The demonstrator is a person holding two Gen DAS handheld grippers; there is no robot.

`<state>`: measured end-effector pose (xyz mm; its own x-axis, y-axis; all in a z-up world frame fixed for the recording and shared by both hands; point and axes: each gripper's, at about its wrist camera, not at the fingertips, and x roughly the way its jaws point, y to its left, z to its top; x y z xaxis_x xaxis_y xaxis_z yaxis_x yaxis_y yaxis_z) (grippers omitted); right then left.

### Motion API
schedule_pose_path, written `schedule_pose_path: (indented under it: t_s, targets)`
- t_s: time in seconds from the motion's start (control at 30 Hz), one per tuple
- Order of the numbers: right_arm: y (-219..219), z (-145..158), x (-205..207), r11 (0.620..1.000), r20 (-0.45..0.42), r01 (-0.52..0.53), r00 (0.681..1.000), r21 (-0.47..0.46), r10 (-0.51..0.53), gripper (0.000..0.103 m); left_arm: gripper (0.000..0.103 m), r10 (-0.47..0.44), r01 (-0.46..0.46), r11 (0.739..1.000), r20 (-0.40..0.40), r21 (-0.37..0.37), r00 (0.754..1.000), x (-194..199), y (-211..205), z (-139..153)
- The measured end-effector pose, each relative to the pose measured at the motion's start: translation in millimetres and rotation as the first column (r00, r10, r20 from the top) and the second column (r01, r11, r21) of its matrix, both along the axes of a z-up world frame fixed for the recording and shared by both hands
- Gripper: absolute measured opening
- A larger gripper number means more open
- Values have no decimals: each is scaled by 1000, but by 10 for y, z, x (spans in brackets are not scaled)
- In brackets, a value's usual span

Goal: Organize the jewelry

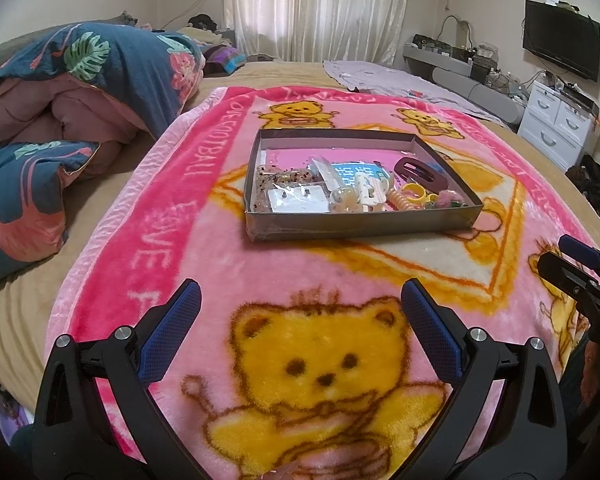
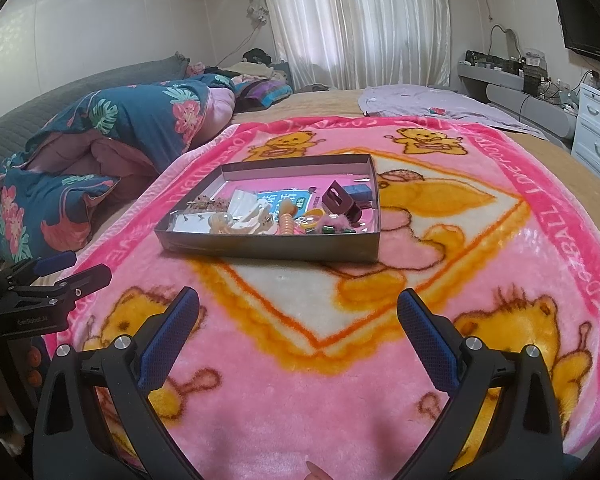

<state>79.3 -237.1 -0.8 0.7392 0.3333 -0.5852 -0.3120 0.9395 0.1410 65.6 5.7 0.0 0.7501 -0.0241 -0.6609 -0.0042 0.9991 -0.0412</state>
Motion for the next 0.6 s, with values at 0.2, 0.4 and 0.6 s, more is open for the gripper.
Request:
schedule_pose_path:
  t_s: [0.2, 0.4, 0.6]
  targets:
    - [2, -7, -1, 1000, 0, 0, 1000, 0, 0, 99, 94, 0, 0, 1000, -1, 3, 1000, 3, -6, 4]
    - [4, -8, -2, 1000, 2, 1, 1000, -1, -1, 99, 94, -1, 1, 1000, -4, 2, 1000, 8, -11, 2]
    - [4, -15, 0, 1000, 1, 2, 1000, -3, -2, 99, 94, -9, 9, 1000, -20, 7, 1000, 20, -36, -37]
